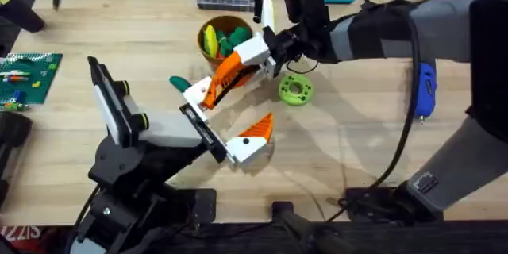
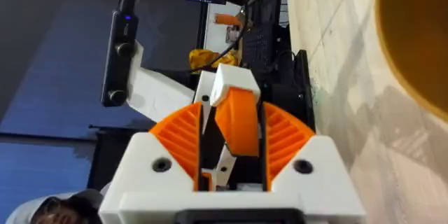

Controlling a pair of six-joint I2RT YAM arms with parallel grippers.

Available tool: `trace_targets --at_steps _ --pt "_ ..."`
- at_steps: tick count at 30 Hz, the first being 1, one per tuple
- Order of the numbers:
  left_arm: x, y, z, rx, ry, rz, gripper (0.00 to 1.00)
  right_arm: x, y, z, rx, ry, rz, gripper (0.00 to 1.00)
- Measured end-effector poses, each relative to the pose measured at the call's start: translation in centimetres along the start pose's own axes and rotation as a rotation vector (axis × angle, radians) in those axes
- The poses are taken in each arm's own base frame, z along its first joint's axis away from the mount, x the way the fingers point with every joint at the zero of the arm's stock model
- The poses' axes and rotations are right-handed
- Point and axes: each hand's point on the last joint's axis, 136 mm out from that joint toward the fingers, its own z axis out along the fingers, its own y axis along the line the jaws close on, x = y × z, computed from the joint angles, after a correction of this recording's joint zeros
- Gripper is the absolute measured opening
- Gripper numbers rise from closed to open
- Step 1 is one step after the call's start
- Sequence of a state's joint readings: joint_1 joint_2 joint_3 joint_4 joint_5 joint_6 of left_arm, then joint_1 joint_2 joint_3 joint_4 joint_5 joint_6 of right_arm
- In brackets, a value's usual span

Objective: Pick up the gripper from the table and insert it into the empty holder that is missing its gripper. Then pick up a screw, insert it into the mounting hole, and use the screwdriver to tighten it. Finally, clean up the table by picking up the vegetable and placing it into the bucket.

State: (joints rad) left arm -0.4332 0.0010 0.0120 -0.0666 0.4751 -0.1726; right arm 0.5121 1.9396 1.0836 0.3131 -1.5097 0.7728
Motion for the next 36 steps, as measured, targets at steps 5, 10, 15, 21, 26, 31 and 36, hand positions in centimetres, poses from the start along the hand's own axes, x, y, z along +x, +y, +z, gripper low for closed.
trace_targets --at_steps 5,10,15,21,26,31,36 --pt "-0.01 0.00 0.00 0.000 0.000 0.000 0.986 0.00 0.00 0.00 0.000 0.000 -0.004 0.293" --pt "-0.02 0.00 0.00 0.000 -0.001 0.005 0.986 0.01 -0.04 0.00 0.001 -0.001 -0.003 0.195" --pt "-0.03 0.00 0.00 0.000 -0.001 0.008 0.986 0.20 -0.26 0.00 0.003 -0.001 0.020 0.022" --pt "-0.03 0.01 0.00 -0.001 -0.001 0.008 0.986 0.21 -0.29 0.00 0.004 -0.002 0.022 0.025" --pt "-0.02 0.05 0.00 -0.003 -0.001 0.007 0.986 0.12 -0.45 0.14 0.013 -0.007 0.026 0.023" --pt "0.00 0.08 0.00 -0.005 0.000 -0.001 0.986 -0.13 -0.67 0.18 0.028 -0.020 0.030 0.022" --pt "-0.06 0.40 0.00 -0.023 -0.004 -0.016 0.986 -0.48 -0.94 0.42 0.049 -0.036 0.024 0.021"
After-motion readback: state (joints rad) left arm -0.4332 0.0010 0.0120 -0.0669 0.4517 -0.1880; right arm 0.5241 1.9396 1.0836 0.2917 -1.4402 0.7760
